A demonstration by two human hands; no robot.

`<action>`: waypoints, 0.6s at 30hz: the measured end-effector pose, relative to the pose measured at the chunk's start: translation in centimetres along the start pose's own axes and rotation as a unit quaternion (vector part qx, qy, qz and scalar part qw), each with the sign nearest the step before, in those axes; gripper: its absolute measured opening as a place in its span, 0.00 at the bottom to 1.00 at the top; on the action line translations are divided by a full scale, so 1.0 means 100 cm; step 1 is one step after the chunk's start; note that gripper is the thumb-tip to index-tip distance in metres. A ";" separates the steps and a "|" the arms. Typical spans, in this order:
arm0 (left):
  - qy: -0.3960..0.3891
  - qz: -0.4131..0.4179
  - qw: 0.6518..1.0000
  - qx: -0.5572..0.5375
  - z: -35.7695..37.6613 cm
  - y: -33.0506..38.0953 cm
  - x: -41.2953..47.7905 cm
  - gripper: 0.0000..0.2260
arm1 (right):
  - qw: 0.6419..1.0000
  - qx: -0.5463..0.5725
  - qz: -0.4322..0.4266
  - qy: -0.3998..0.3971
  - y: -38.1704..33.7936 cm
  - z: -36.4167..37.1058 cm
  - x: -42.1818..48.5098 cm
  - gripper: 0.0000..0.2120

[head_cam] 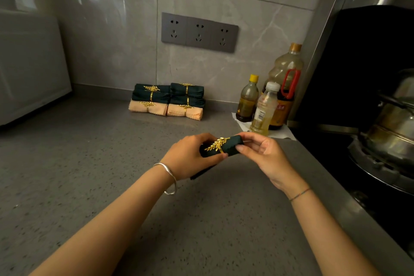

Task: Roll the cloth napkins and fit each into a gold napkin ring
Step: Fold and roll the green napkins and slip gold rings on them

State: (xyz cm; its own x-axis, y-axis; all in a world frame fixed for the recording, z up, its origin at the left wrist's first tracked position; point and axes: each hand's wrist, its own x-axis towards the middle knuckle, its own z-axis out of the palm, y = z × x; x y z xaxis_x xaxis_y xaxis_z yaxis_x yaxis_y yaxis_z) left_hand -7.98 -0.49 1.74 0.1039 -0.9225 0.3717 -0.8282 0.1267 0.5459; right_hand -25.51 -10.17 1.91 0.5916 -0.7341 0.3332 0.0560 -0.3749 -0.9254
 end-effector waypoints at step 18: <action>-0.152 -0.024 0.988 0.016 -0.007 -0.024 0.000 0.32 | 0.939 -0.293 0.054 -0.170 0.013 -0.007 -0.003 0.26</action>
State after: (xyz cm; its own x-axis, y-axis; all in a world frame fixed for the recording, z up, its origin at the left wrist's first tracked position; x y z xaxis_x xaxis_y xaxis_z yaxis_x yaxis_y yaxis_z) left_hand -5.61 -0.49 0.95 -0.0215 -0.9947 0.1009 -0.8437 0.0722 0.5320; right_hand -26.17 -10.80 0.74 0.7966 -0.6000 0.0736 -0.4124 -0.6284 -0.6596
